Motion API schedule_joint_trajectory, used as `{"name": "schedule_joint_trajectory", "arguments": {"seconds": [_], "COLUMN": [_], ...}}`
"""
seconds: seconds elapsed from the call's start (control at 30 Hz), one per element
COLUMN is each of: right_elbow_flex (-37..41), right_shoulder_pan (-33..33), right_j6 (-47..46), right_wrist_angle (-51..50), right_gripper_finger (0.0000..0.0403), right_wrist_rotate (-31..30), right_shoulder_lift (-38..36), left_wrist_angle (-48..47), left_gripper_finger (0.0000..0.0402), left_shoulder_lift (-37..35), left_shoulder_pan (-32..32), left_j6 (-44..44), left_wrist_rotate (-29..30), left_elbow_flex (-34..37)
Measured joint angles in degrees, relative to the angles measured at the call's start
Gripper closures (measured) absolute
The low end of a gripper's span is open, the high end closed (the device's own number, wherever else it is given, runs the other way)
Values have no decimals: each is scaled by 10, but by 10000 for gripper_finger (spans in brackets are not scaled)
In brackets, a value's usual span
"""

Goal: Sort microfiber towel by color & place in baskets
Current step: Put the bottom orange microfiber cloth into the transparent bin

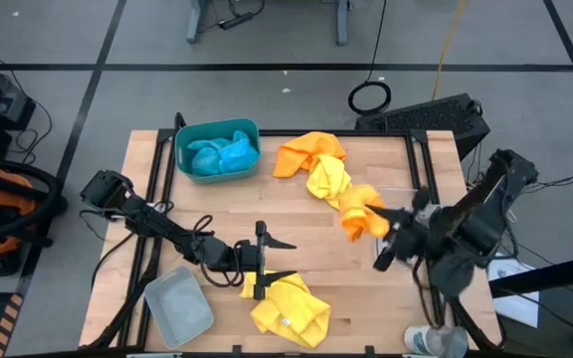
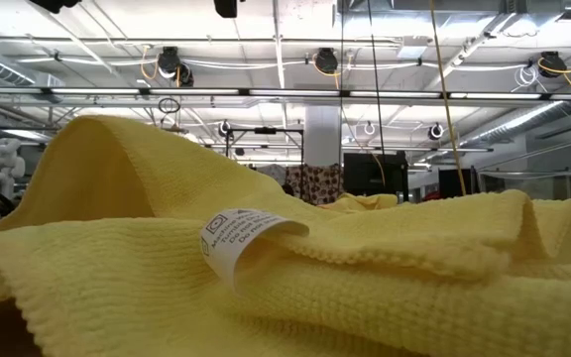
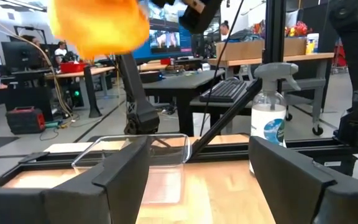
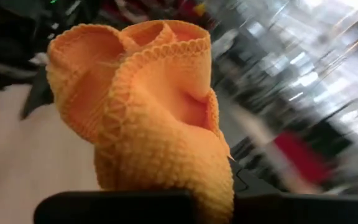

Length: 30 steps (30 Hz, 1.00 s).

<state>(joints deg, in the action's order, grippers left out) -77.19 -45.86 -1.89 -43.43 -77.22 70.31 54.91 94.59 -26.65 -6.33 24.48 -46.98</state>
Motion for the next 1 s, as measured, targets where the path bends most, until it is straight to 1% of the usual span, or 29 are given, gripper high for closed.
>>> {"name": "schedule_joint_trajectory", "arguments": {"seconds": [0.1, 0.17, 0.3, 0.37, 0.47, 0.53, 0.63, 0.77, 0.83, 1.0], "right_elbow_flex": [0, 0, 0, 2, 26, 44, 96, 162, 187, 227], "right_shoulder_pan": [29, 47, 61, 61, 60, 60, 60, 61, 61, 62], "right_j6": [-204, -313, -476, -541, -545, -568, -586, -635, -658, -685], "right_wrist_angle": [-169, -266, -423, -471, -454, -463, -464, -467, -465, -466], "right_gripper_finger": [398, 398, 399, 399, 399, 399, 399, 399, 399, 396], "right_wrist_rotate": [92, 159, 280, 332, 369, 391, 428, 483, 493, 492], "right_shoulder_lift": [-31, -38, -41, -39, -47, -50, -54, -60, -60, -61], "left_wrist_angle": [0, 0, 0, 0, 1, 3, 2, 1, 1, 2], "left_gripper_finger": [123, 123, 123, 123, 123, 123, 123, 123, 123, 123], "left_shoulder_lift": [0, 0, 0, 0, 0, 0, 0, 0, 0, 0], "left_shoulder_pan": [0, 0, 4, 4, 3, 3, 3, 3, 3, 8], "left_j6": [0, 0, 0, 0, 0, 0, 0, 0, 0, 0], "left_wrist_rotate": [0, 0, 0, 0, 0, -1, -1, -1, -1, -2], "left_elbow_flex": [0, 0, 0, 0, 0, 0, 0, 0, 0, 0]}}
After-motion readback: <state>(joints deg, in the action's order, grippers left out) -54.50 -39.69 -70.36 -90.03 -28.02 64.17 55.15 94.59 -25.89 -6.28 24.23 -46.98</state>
